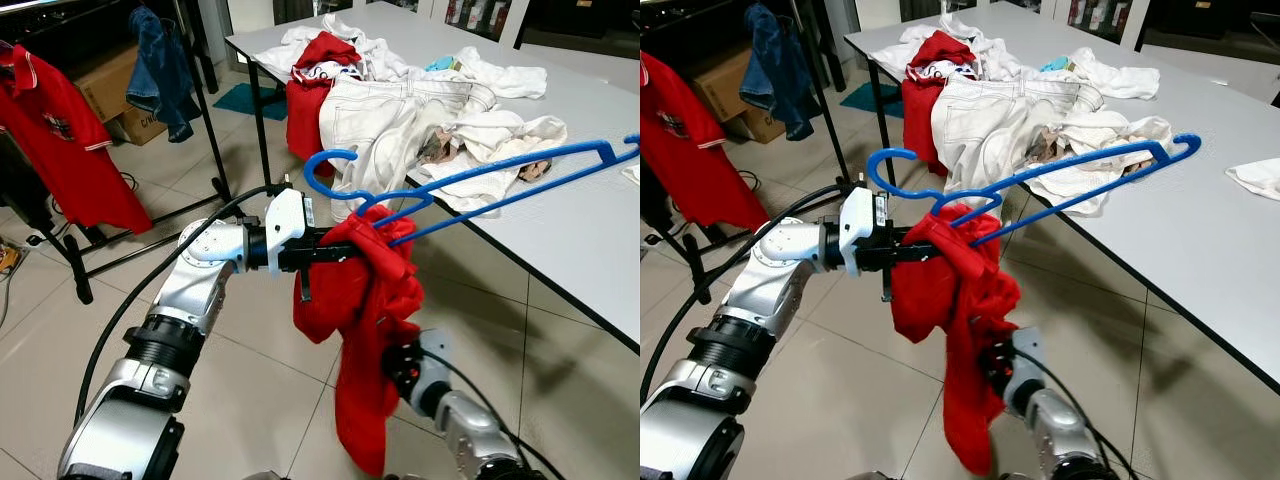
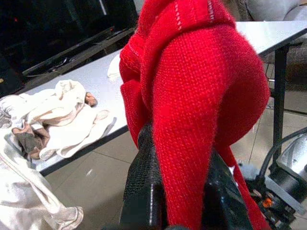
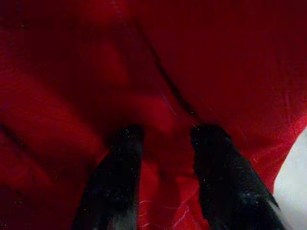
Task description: Hang hanger
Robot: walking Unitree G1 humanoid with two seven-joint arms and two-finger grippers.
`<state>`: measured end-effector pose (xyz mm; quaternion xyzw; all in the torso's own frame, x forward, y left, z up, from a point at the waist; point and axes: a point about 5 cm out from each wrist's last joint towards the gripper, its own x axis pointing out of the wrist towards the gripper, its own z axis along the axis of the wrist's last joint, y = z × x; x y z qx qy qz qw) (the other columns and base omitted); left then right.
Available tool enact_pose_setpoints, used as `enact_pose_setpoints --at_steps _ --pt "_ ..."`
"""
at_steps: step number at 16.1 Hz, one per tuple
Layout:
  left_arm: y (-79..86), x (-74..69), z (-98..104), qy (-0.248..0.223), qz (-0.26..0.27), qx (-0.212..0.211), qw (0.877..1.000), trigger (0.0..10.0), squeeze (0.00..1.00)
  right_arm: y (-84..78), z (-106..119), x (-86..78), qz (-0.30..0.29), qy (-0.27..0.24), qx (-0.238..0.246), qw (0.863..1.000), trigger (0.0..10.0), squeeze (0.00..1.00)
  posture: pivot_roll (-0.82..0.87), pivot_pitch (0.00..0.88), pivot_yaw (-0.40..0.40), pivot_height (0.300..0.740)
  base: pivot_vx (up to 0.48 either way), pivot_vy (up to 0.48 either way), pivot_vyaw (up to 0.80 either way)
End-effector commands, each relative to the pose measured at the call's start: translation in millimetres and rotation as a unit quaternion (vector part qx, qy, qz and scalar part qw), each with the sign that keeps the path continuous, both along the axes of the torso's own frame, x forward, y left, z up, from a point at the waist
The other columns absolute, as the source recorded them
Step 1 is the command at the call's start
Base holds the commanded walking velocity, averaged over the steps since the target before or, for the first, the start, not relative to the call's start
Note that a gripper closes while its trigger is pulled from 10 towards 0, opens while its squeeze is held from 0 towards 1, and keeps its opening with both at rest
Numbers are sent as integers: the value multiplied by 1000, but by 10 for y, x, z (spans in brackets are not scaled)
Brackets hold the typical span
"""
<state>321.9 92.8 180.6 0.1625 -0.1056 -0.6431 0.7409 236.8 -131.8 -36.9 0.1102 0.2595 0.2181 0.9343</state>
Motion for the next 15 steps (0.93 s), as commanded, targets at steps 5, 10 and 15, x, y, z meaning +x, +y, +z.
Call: enact_pose_setpoints --at_steps 5,10,15 --pt "-31 -77 38 0 -29 4 1000 10000 0 21 197 196 -25 -71 5 997 10000 0 -116 0 76 740 0 0 0" --pt "-44 -145 -18 10 -29 -1 1000 10000 0 11 321 295 -75 -126 -24 989 10000 0 -116 0 71 740 0 0 0" --pt "40 -161 -76 16 -16 15 1000 10000 0 9 412 328 -19 -176 -61 982 10000 0 -105 0 66 740 0 0 0"
